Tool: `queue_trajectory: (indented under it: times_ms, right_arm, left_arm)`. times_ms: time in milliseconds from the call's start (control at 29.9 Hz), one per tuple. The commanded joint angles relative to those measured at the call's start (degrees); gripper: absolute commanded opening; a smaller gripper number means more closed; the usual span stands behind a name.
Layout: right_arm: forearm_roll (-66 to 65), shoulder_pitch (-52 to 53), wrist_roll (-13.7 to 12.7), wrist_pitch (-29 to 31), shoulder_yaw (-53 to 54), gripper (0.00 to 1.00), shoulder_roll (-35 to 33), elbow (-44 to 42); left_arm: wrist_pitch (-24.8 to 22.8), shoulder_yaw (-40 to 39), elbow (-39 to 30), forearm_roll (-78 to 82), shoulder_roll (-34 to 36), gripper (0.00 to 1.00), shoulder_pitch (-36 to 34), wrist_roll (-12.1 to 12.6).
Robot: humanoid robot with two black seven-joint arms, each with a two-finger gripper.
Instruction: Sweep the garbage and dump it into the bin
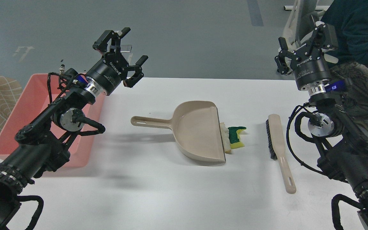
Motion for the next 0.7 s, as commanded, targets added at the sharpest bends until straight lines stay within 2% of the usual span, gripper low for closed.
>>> queue_trajectory:
  times_ms: [0,167,234,268,401,569,669]
  right_arm:
    - [-0.2,0.7,0.0,-0.2,-0.1,1.0,-0.3,-1.1]
    - [-0.2,2.0,0.0,0.3,-0.5,1.0,-3.2,-1.3]
    - [0.0,2.3,-0.5,0.4,-0.6,1.0,-3.4,-1.3]
    - [0.0,2.2,-1.3,0.4,-0.6,1.0,-3.4,-1.3]
    - [0.0,1.9,-7.9,0.3,-0.6,1.0,-3.5,-1.2]
    - [0.0,1.7,-8.3,0.6,-0.5,1.0,-3.8,-1.1]
    - [0.0,1.4,-8.1,1.2,-0.6,1.0,-6.3,-0.9]
  left_arm:
    - [-0.3,-0.8,-0.1,-0.4,0.6,0.98,0.1,0.0]
    - [3.2,-1.0,1.8,-0.5,-0.8,0.98,-0.1,-0.2]
    - [2.8,-0.8,1.9,-0.4,-1.8,0.98,-0.2,-0.5]
    - [2.5,-0.7,1.9,-0.4,-1.9,0.98,-0.3,-0.7]
    - [0.3,-0.8,1.8,0.1,-2.0,0.98,-0.6,-1.4]
    - [-0.1,-0.3,1.0,0.3,-1.9,0.98,-0.7,-2.6]
    - [-1.6,0.1,-0.8,0.9,-1.1,0.98,-0.5,-2.3]
